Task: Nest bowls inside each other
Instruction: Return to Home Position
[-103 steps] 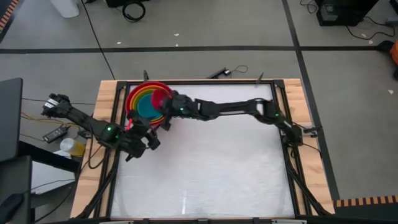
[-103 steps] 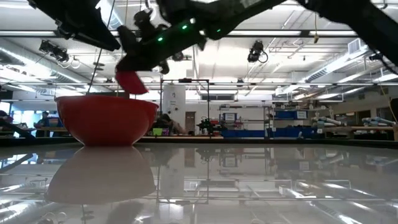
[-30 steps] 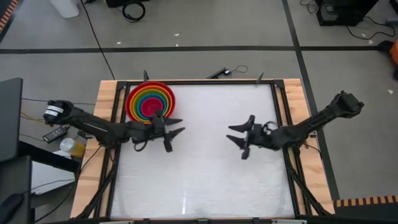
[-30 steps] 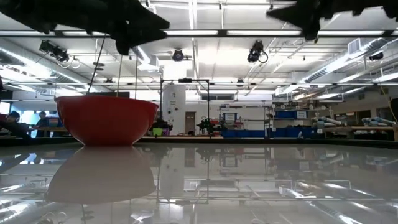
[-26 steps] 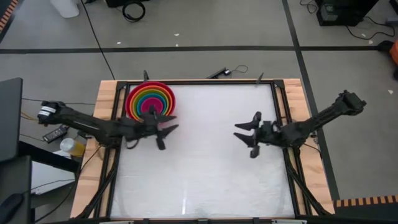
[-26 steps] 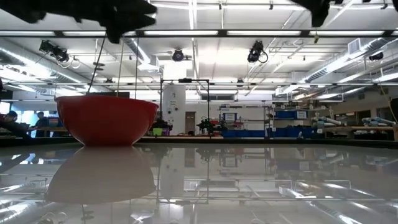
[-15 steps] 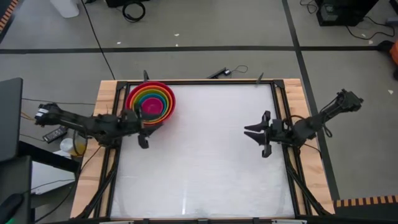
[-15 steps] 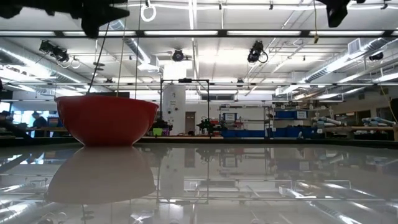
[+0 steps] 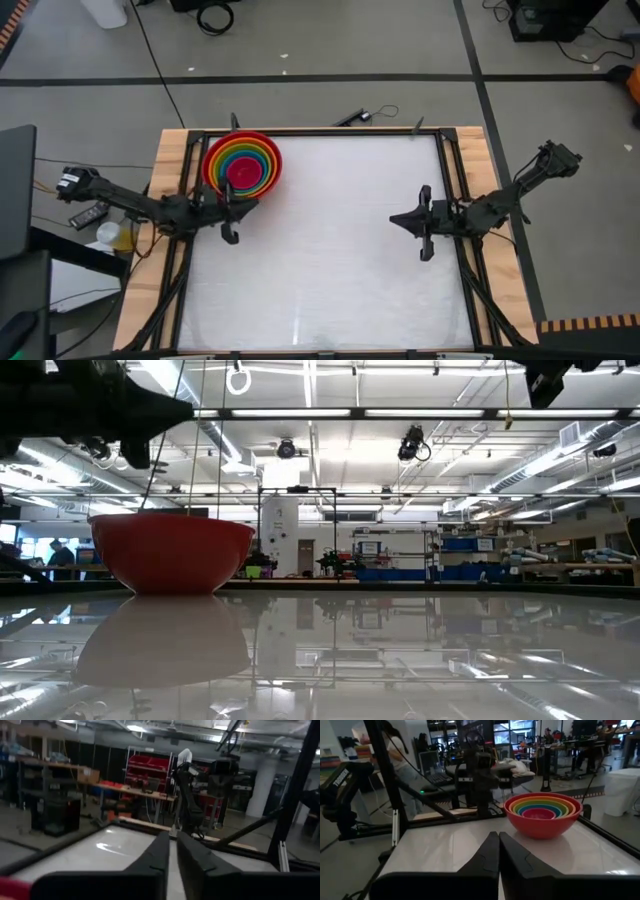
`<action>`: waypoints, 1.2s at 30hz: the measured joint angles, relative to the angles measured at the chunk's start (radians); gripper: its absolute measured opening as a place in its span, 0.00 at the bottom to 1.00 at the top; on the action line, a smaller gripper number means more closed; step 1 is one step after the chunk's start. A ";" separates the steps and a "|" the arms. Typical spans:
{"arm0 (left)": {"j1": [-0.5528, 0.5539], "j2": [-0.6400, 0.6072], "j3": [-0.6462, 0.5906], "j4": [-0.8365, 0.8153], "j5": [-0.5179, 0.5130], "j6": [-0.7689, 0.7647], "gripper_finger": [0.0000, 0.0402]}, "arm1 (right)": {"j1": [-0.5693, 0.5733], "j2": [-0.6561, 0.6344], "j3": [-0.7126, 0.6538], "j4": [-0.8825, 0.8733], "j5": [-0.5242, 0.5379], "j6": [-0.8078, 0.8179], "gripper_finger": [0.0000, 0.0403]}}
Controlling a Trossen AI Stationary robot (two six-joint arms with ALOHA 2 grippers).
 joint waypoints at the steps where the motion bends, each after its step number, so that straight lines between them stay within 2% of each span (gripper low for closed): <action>1: 0.000 -0.013 0.005 -0.009 0.005 0.020 0.07 | 0.000 -0.001 -0.010 0.005 0.000 0.001 0.01; 3: 0.000 -0.044 0.017 -0.054 0.011 0.044 0.02 | -0.003 -0.003 -0.041 0.032 -0.001 0.009 0.02; 6: 0.000 -0.097 0.059 -0.183 0.013 0.064 0.02 | -0.004 -0.017 -0.105 0.117 -0.007 0.019 0.02; 12: -0.002 -0.196 0.231 -0.701 0.014 0.003 0.01 | -0.004 -0.105 -0.164 0.148 -0.028 0.012 0.02; 14: -0.009 -0.220 0.258 -0.782 0.014 -0.011 0.01 | -0.003 -0.144 -0.167 0.135 -0.040 -0.001 0.02; 20: -0.031 -0.281 0.191 -0.752 0.140 0.039 0.00 | -0.003 -0.248 -0.167 0.075 -0.137 -0.024 0.02; 25: -0.031 -0.283 0.078 -0.597 0.241 0.031 0.00 | -0.003 -0.306 -0.167 0.015 -0.216 -0.023 0.02; 29: -0.022 -0.283 0.005 -0.488 0.255 0.034 0.00 | -0.003 -0.343 -0.167 -0.008 -0.218 -0.043 0.02; 33: 0.012 -0.286 0.005 -0.504 0.255 0.044 0.00 | -0.003 -0.391 -0.167 -0.044 -0.194 -0.071 0.02; 36: 0.044 -0.303 0.076 -0.623 0.255 0.068 0.00 | -0.003 -0.450 -0.167 -0.121 -0.162 -0.061 0.02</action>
